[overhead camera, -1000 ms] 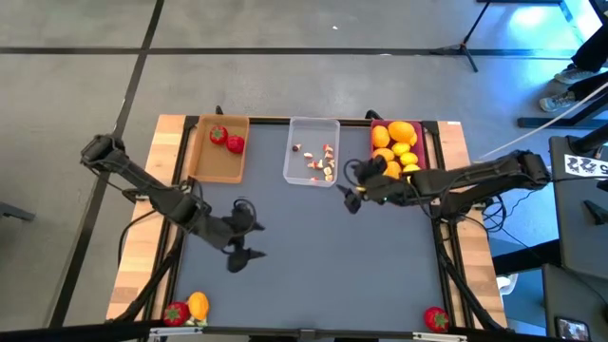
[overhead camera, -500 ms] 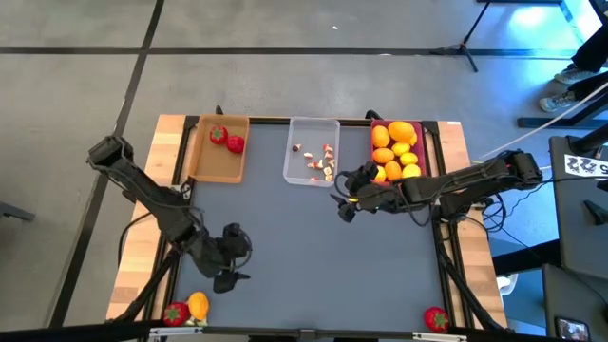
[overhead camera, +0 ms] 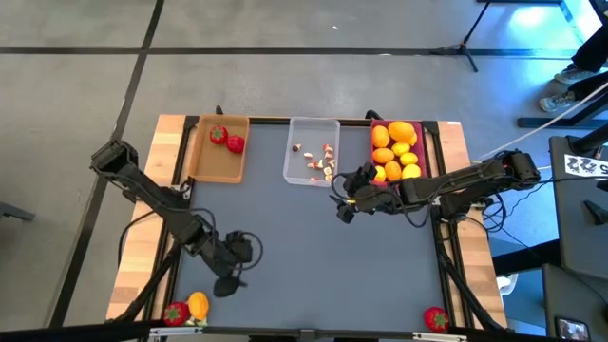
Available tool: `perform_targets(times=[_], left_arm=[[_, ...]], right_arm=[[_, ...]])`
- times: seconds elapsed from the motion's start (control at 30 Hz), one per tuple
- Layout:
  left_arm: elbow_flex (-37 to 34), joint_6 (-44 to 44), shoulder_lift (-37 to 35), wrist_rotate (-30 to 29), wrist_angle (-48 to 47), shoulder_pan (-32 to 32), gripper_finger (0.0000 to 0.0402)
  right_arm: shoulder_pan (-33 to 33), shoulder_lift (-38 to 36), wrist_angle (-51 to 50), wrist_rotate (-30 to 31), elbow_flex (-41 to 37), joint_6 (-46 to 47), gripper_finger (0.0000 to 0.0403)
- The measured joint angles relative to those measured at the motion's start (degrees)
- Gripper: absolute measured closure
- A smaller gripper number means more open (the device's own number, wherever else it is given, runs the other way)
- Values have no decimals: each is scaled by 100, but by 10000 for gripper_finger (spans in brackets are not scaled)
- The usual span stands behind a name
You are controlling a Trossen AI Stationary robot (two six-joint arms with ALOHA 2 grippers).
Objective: Sort produce into baskets
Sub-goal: Put the lemon into the pink bin
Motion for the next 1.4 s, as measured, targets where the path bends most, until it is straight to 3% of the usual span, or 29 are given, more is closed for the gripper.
perform_targets(times=[0.23,0.63,1.0,1.23,1.4], left_arm=[[-2,-1182,2,860,-407,-664,20],[124,-2611,123,1289,-851,-1531,20],[774,-2058,1330,1335,-1226,-2144,20],[826,-1817,1741,1341,-1541,-2243,21],[826,-1915,1773,1364,-1577,-2095,63]], right_arm=[[0,0,5,0,0,-220,39],[-47,0,25,-1,0,-600,39],[-354,0,25,1,0,-587,39],[-339,0,23,0,0,-587,39],[-339,0,23,0,0,-584,39]])
